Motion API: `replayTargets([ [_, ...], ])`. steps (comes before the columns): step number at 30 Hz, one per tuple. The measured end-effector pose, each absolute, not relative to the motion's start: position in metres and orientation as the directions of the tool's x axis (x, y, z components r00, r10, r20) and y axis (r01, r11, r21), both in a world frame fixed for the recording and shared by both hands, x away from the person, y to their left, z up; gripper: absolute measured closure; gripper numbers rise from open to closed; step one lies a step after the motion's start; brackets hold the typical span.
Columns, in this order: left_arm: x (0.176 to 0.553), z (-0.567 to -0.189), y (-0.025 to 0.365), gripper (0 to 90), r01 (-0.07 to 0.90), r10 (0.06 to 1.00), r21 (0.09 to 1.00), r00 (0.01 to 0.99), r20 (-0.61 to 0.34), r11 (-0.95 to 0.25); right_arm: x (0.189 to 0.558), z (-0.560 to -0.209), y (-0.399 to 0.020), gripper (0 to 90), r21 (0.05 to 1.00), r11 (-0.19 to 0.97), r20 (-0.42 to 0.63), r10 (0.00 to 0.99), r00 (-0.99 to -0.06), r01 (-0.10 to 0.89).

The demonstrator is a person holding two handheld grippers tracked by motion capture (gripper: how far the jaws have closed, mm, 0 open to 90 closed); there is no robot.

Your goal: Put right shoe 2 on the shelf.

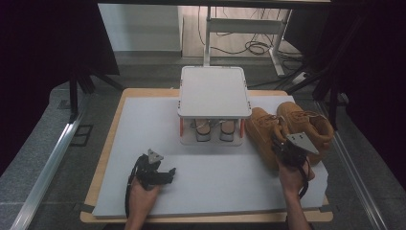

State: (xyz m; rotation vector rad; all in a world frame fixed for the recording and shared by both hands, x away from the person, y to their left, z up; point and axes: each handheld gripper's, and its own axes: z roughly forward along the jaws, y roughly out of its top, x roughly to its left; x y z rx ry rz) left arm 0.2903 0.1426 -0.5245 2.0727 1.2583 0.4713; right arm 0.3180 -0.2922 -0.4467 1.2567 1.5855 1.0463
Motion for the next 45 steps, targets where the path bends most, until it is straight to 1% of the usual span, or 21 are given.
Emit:
replayTargets([
  [12, 0.29, -0.525, 0.142, 13.8, 0.643, 0.882, 0.697, 0.47, -0.034, -0.316, 0.311, -0.424, -0.298, 52.9, 0.966, 0.115, -0.083, 0.986, -0.144, 0.232],
  [45, 0.29, -0.524, 0.143, 13.8, 0.642, 0.881, 0.696, 0.473, -0.031, -0.32, 0.314, -0.362, -0.304, 53.4, 0.989, 0.095, -0.082, 0.99, -0.11, 0.112],
])
